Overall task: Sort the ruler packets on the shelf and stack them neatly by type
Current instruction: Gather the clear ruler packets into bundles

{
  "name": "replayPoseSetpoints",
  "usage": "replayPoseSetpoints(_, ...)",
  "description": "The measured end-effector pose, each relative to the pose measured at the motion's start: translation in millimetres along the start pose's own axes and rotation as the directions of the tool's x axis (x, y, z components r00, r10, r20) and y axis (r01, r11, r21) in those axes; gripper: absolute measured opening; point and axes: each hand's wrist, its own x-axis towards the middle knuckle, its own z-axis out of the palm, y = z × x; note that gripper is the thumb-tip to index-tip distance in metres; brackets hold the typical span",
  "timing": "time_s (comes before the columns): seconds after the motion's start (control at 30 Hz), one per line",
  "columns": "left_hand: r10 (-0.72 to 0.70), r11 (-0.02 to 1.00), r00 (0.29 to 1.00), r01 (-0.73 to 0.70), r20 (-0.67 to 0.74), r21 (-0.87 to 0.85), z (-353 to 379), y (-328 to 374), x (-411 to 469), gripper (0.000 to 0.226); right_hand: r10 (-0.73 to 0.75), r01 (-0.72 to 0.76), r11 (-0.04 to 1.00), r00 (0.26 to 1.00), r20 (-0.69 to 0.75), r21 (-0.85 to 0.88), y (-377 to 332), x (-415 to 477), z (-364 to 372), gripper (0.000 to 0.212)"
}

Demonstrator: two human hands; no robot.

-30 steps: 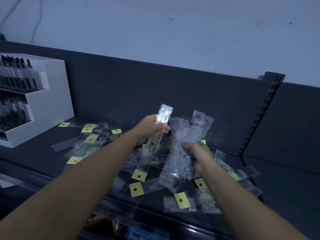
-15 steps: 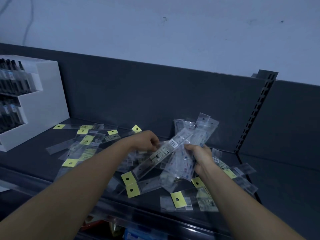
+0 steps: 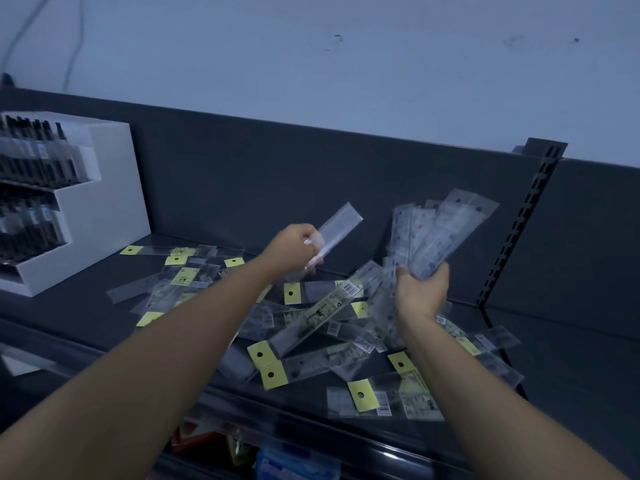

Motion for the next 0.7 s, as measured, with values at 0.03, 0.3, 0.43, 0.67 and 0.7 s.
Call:
replayPoseSetpoints(0.03, -0.016, 0.998, 1.000, 0.017, 0.007, -0.067, 3.5, 1.7, -1.7, 0.009, -0.018, 0.018, 1.000, 1.000, -0.001, -0.017, -1.1, -0.9, 1.0, 0.050)
replayPoseSetpoints(0.3, -0.116, 0.993, 0.990, 0.118, 0.077, -0.017, 27.4, -1.0, -3.6, 0.017, -0.161, 0.161, 0.987, 0.987, -0.006, -0.008, -21.7, -0.2, 0.3, 0.043)
replayPoseSetpoints(0.43, -0.161, 0.987, 0.985, 0.160, 0.068, 0.009, 30.4, -7.6, -8.8, 0.022, -0.216, 0.216, 0.976, 0.976, -0.007, -0.014, -27.0, -0.6, 5.9, 0.044)
replayPoseSetpoints(0.67, -0.229, 0.911, 0.969, 0.179, -0.094, -0.373, 33.0, 9.9, -5.9, 0.033, 0.042, -0.095, 0.970, 0.972, 0.229, 0.224, -30.6, -7.6, 15.0, 0.056)
replayPoseSetpoints(0.7, -0.259, 0.872, 0.962, 0.196, -0.083, -0.448, 34.4, 14.2, -7.8, 0.031, 0.108, -0.188, 0.949, 0.948, 0.298, 0.254, -29.6, -11.1, 16.1, 0.050)
